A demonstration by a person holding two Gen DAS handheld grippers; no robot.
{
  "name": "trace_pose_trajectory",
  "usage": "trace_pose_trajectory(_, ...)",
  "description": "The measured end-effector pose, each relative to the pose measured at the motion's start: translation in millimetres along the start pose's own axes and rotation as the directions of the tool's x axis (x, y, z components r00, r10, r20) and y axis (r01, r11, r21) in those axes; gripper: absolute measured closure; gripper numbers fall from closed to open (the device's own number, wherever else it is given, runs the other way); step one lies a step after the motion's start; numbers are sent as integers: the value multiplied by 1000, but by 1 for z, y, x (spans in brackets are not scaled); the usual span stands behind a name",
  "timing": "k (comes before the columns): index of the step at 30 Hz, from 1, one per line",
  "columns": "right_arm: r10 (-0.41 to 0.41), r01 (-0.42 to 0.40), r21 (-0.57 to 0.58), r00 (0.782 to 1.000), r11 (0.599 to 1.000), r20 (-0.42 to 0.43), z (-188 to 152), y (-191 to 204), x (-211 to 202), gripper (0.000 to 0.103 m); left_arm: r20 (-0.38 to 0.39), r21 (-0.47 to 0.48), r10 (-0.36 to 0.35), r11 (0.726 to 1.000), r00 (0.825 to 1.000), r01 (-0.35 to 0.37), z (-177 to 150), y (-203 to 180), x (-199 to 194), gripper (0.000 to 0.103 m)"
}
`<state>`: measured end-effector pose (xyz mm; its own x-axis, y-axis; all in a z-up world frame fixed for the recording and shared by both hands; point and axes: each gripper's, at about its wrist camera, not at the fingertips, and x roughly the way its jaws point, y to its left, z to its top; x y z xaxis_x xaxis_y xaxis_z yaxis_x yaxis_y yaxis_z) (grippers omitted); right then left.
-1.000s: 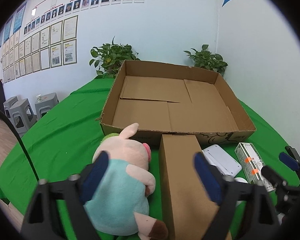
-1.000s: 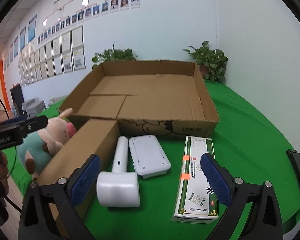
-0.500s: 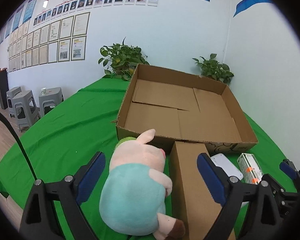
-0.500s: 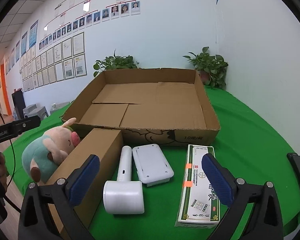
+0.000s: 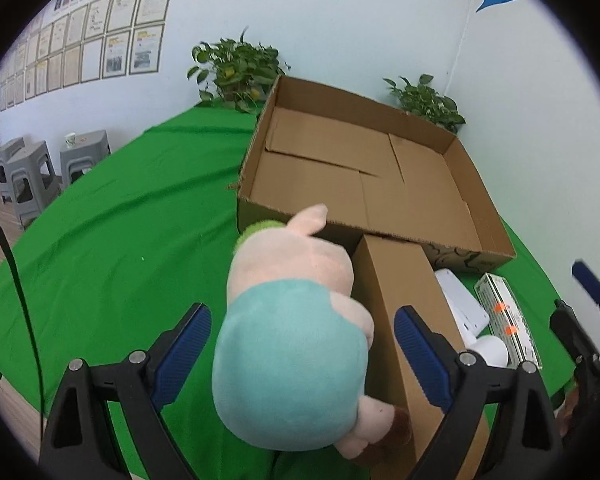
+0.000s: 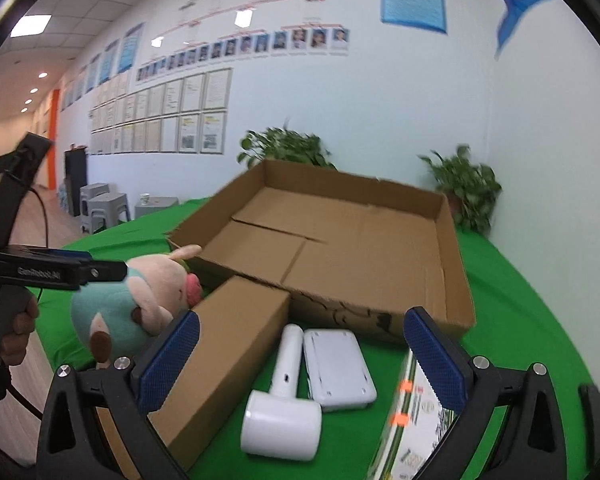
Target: Organize objects
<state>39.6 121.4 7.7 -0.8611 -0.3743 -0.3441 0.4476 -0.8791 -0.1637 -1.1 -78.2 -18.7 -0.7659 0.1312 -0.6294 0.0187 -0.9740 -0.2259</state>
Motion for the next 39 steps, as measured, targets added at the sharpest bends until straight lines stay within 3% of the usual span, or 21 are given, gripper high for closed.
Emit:
trace_pose_trajectory(2,34,-33,-43,999,999,25,6,7,-1,0,-49,-3,-16,1000,999,16,-5,1,7,10)
trace_pose_trajectory(5,177,-175,-46,984,983,25,16,14,1,0,-119,-10,-2,1000,993,1,-15,5,19,10)
trace_pose_trajectory(8,314,-314,4,949,949,18,26,19,10,0,-154,-46,-16,999,988,9,-20,12,28,11)
trace_pose_trajectory(12,456,-453,72,890,889,-29,39,34,32,0,-170,-60,-37,998,985,27,-24,17,31,19)
trace_pose_trajectory(14,489,-481,97,870,871,-70,44,45,45,0,-166,-57,-45,998,985,36,-24,19,28,22)
trace_pose_trajectory(17,480,-467,112,857,877,-188,50,68,73,0,-155,-71,-64,996,986,53,-25,25,24,25)
trace_pose_trajectory(19,498,-484,121,830,867,-252,54,85,90,0,-147,-86,-75,994,986,63,-27,30,21,26)
trace_pose_trajectory(25,580,-539,220,717,813,-387,56,123,138,0,-100,-117,-81,991,992,69,-34,41,1,28)
trace_pose_trajectory(28,652,-552,349,617,758,-441,49,138,161,0,-63,-166,-99,982,993,87,-38,52,-12,29)
trace_pose_trajectory(29,679,-553,394,578,734,-453,45,144,167,0,-58,-168,-82,983,995,71,-39,54,-15,30)
trace_pose_trajectory(31,720,-551,464,524,694,-455,41,152,176,0,-52,-175,-41,984,998,31,-43,61,-23,31)
trace_pose_trajectory(34,751,-556,505,468,660,-465,37,172,180,0,-43,-198,-15,980,999,6,-50,71,-34,32)
trace_pose_trajectory(36,760,-560,516,445,648,-473,35,185,182,0,-37,-180,26,983,999,-32,-55,71,-43,33)
trace_pose_trajectory(39,772,-577,515,438,634,-461,37,197,180,0,-14,-168,62,984,998,-64,-56,74,-55,33)
